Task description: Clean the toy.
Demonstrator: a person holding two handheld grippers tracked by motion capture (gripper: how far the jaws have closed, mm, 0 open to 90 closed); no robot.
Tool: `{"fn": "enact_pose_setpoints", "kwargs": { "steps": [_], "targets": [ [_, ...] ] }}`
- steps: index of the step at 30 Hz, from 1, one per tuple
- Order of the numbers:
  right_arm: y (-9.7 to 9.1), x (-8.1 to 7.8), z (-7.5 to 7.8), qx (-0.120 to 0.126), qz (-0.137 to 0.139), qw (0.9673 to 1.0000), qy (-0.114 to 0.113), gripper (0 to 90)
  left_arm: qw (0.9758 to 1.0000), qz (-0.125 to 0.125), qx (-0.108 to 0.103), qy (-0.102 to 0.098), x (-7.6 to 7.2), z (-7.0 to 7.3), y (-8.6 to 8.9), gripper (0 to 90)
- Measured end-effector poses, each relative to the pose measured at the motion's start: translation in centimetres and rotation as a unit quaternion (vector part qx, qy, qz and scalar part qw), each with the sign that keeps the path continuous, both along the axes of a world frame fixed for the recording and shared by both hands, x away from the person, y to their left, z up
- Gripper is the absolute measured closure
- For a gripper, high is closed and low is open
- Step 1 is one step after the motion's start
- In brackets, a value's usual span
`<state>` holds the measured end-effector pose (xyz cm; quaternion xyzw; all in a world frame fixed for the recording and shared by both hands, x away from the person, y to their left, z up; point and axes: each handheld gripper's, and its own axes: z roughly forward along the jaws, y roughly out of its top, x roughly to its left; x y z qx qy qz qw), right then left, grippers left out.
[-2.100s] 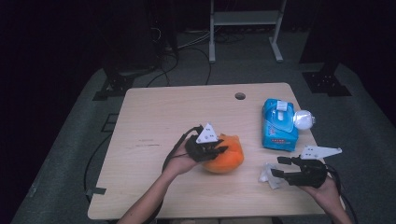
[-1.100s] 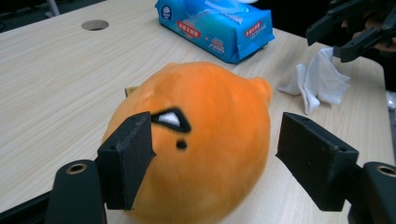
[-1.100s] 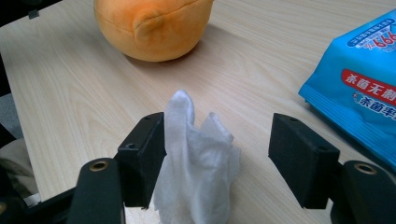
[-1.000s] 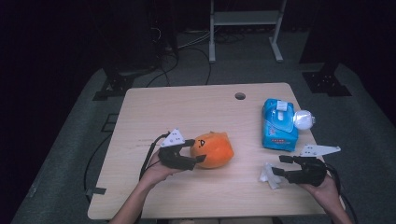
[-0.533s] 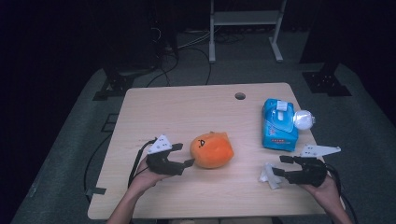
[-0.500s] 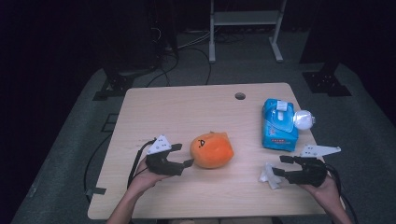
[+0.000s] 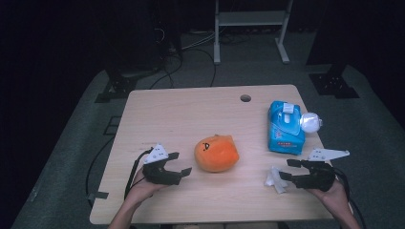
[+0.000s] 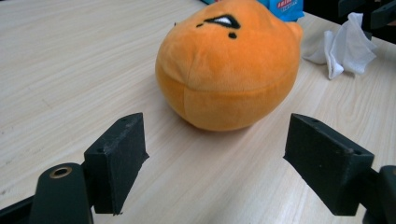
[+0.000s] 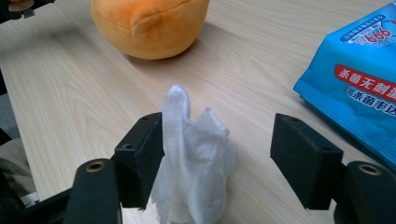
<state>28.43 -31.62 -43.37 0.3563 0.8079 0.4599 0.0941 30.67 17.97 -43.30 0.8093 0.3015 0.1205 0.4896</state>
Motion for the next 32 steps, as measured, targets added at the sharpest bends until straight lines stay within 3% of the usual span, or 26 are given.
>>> {"fn": "enact_pose_setpoints", "kwargs": {
  "steps": [22,32],
  "targets": [
    [0.0,-0.1,-0.1,-0.002,0.001,1.0000,0.002,33.0,0.9996,0.022,0.001,0.017,-1.2,-1.0,1.9,19.3],
    [0.0,0.0,-0.2,-0.002,0.002,1.0000,0.002,32.8,0.9990,0.037,-0.009,0.022,-1.5,-1.7,2.7,18.0]
  ]
}}
